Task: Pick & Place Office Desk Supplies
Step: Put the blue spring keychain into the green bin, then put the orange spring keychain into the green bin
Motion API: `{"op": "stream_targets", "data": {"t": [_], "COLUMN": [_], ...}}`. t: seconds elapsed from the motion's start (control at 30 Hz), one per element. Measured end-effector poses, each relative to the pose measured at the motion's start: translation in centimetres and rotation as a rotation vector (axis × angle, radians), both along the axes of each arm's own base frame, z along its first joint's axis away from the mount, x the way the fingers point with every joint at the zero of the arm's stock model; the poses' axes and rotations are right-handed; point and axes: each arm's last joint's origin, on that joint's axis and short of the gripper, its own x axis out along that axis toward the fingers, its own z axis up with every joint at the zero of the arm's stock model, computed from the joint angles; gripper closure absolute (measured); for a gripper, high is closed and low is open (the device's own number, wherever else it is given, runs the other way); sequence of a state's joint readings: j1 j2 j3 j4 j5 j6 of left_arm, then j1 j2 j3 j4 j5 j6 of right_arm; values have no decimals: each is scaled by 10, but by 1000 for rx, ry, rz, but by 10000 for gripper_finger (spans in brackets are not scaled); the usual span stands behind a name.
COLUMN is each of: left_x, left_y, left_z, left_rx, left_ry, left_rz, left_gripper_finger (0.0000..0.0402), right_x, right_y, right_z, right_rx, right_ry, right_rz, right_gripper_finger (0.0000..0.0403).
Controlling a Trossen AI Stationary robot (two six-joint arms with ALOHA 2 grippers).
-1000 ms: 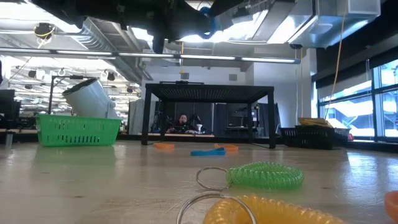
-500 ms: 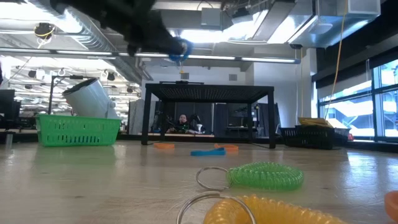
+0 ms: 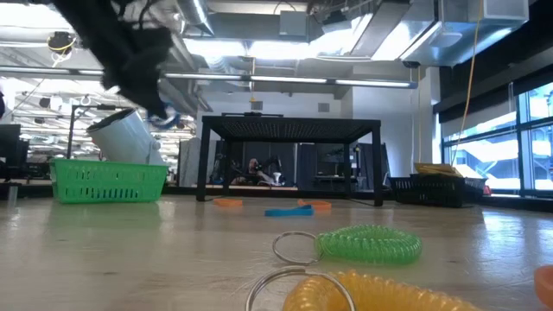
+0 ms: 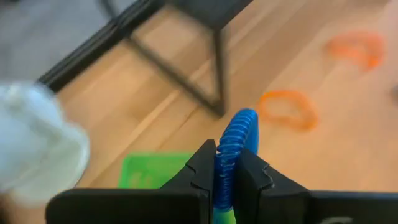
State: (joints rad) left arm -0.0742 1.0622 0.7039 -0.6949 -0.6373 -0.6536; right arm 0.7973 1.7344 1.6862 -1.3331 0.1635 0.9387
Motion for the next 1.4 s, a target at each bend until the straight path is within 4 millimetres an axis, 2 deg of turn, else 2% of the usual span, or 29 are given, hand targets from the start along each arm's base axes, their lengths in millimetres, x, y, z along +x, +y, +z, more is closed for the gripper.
{"op": "stream_targets", "data": {"t": [0.1, 0.27, 0.47, 0.7, 1.13, 1.4], "left_x": [-7, -16, -22, -23, -23, -23], "left_y": [5, 10, 13, 13, 13, 13], "left_z": [-14, -31, -42, -45, -45, -45], "left_rx": [-28, -60, -69, -94, -93, -93], "left_ry": [57, 101, 125, 136, 137, 138], "left_rz": [58, 110, 147, 141, 141, 140], "left_gripper_finger": [380, 380, 380, 371, 303, 284], "right_x": [-14, -32, -46, -72, -95, -92], "right_y": [10, 29, 47, 46, 42, 49], "right_z": [-16, -48, -87, -128, -154, -168], "right_rx": [2, 108, 273, 264, 201, 222], "right_ry": [42, 139, 210, 289, 336, 302], "right_rz": [-81, -194, -291, -488, -802, -746], "right_gripper_finger": [203, 203, 203, 203, 203, 203]}}
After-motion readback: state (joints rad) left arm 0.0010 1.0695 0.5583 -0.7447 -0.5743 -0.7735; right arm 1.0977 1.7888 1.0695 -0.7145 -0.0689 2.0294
